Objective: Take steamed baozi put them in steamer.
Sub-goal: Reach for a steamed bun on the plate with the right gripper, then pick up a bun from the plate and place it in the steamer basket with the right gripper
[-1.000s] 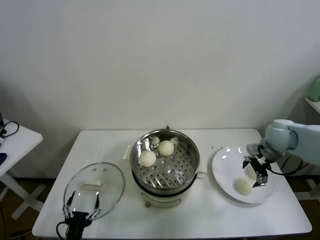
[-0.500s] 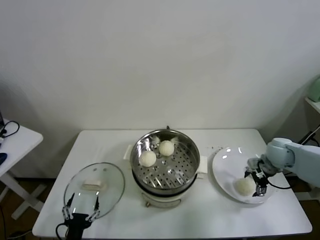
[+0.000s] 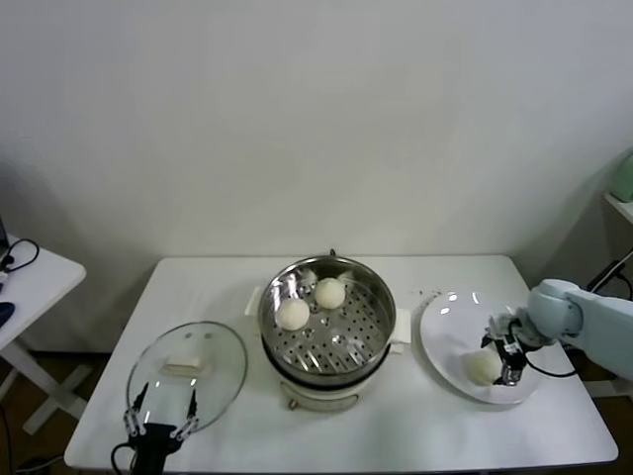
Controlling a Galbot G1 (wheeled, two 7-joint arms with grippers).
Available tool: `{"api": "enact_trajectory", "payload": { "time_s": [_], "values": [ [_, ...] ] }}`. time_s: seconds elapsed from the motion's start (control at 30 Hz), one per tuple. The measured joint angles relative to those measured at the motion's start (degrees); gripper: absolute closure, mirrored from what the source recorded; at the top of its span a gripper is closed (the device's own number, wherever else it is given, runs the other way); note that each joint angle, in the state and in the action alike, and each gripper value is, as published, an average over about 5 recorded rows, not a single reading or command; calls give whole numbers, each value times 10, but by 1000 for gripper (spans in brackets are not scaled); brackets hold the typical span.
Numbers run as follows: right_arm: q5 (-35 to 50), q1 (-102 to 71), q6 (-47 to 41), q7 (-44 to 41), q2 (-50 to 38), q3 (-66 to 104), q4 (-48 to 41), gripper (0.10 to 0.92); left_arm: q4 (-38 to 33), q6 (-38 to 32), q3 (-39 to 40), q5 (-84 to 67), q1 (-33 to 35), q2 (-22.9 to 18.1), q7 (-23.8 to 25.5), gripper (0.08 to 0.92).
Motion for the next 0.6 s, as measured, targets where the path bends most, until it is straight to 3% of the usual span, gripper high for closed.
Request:
{"api": "enact_trajectory", "payload": {
  "time_s": [0.3,0.6],
  "values": [
    [1,-7,-1,1,-2,18,5,450,-5,1,1,1,2,0,0,177],
    [19,74,25,-17,-6,-36,30,464,-9,1,0,5,8,-1,0,177]
  ]
}}
